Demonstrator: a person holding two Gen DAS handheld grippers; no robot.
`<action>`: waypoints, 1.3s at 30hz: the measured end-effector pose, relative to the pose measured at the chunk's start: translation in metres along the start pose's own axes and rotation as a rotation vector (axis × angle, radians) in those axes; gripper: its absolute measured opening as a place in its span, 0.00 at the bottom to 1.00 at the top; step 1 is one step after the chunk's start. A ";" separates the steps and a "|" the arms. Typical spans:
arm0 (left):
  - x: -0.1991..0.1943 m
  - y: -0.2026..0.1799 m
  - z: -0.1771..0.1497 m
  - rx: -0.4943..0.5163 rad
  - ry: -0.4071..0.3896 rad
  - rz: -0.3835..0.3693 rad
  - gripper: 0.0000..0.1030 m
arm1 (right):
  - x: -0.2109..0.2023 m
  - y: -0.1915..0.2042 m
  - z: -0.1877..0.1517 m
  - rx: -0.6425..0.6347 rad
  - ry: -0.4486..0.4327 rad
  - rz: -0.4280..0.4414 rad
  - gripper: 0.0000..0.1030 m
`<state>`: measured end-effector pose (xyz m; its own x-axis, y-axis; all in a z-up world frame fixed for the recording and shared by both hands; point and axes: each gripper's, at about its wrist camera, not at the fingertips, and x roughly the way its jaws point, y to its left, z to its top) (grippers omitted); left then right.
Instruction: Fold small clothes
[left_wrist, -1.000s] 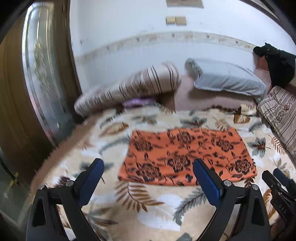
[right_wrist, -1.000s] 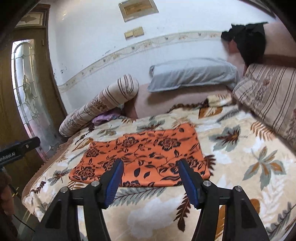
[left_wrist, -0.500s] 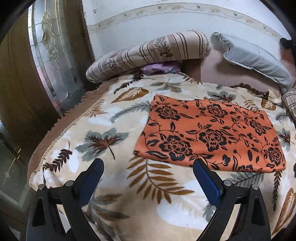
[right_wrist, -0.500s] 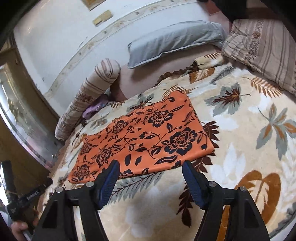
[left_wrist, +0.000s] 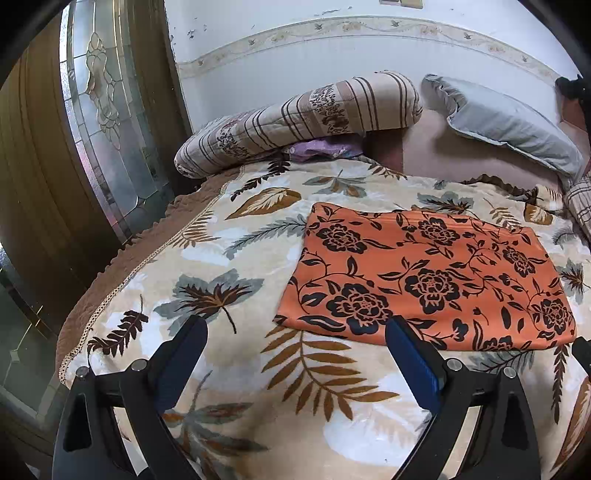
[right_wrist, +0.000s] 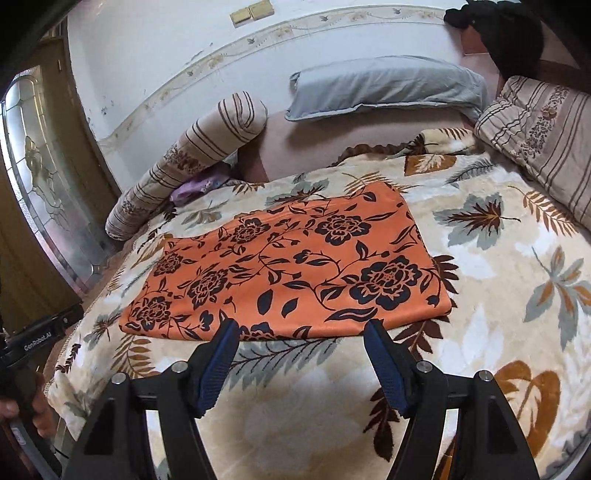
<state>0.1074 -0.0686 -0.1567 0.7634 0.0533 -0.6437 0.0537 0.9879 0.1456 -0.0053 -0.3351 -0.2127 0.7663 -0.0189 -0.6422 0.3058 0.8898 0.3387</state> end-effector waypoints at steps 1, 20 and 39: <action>0.001 0.001 -0.001 -0.001 0.001 0.001 0.94 | 0.001 0.000 0.000 0.002 0.004 -0.002 0.71; 0.111 0.021 -0.020 -0.316 0.376 -0.432 0.94 | 0.056 -0.082 -0.008 0.531 0.197 0.182 0.71; 0.160 0.008 -0.008 -0.500 0.383 -0.538 0.78 | 0.099 -0.140 0.000 0.862 0.202 0.269 0.72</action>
<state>0.2252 -0.0505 -0.2645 0.4384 -0.4886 -0.7544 -0.0127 0.8359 -0.5488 0.0275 -0.4612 -0.3235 0.7838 0.2913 -0.5484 0.5089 0.2046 0.8361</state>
